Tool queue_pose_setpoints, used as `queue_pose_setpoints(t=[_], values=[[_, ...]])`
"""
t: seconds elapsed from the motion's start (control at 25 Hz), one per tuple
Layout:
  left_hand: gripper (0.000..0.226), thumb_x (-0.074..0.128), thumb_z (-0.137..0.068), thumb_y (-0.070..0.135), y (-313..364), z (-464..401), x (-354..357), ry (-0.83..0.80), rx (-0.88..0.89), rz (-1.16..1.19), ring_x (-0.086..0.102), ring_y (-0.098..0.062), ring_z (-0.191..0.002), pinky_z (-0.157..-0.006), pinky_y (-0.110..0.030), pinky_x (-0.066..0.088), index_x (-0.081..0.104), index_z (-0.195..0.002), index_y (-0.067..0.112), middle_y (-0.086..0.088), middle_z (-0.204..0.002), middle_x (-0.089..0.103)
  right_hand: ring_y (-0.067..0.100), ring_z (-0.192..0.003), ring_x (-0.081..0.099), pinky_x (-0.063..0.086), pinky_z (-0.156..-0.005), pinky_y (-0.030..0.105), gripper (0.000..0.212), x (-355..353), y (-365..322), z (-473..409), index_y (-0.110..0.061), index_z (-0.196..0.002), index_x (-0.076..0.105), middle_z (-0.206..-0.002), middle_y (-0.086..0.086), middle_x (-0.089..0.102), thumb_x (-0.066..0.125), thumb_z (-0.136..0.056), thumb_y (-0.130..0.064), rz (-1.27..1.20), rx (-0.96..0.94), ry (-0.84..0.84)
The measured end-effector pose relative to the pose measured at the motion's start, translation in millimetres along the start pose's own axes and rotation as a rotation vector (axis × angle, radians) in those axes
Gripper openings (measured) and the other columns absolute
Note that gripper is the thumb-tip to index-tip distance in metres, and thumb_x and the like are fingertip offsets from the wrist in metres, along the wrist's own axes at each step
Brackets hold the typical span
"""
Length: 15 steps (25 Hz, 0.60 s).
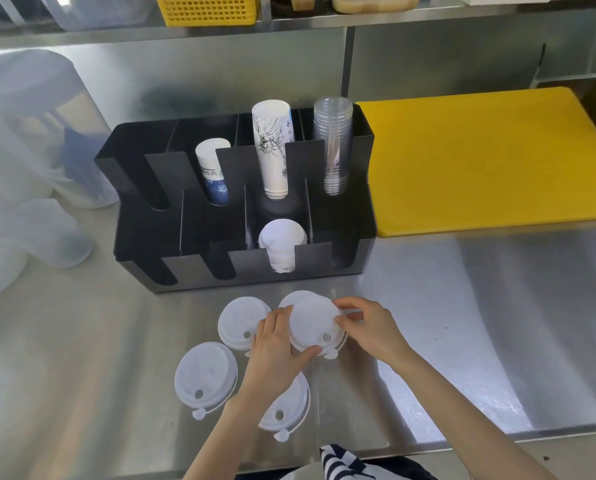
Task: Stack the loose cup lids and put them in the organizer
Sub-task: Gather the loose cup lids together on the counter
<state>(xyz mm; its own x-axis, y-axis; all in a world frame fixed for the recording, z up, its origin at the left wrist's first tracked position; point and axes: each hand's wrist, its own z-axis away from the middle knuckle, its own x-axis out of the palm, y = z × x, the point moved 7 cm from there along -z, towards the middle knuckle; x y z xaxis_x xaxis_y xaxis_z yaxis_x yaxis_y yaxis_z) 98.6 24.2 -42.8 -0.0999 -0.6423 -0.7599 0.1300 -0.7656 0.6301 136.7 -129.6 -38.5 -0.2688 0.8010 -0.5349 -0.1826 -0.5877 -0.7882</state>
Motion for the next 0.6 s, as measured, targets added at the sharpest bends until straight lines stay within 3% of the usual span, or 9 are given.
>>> queue_pose_setpoints(t=[0.16,0.6], values=[[0.072,0.065,-0.077,0.039,-7,-15,-2,0.018,-0.048,-0.039,0.031,-0.023,-0.129,-0.106,-0.035,0.027,0.029,-0.136,0.017,-0.003,-0.139,0.038,0.019,-0.104,0.060,0.042,-0.086,0.021,0.031,10,-3,-20,-0.015,-0.116,0.060,-0.122,0.005,0.064,0.057,-0.085,-0.012,-0.001,0.007,-0.024],[0.073,0.057,-0.079,0.049,-20,-31,1,-0.010,-0.136,-0.222,0.030,-0.022,-0.131,-0.107,-0.034,0.025,0.027,-0.138,0.018,-0.001,-0.142,0.039,0.024,-0.106,0.060,0.044,-0.092,0.025,0.031,23,-6,-38,-0.012,-0.117,0.059,-0.121,0.009,0.064,0.055,-0.086,-0.010,0.087,-0.013,-0.061]])
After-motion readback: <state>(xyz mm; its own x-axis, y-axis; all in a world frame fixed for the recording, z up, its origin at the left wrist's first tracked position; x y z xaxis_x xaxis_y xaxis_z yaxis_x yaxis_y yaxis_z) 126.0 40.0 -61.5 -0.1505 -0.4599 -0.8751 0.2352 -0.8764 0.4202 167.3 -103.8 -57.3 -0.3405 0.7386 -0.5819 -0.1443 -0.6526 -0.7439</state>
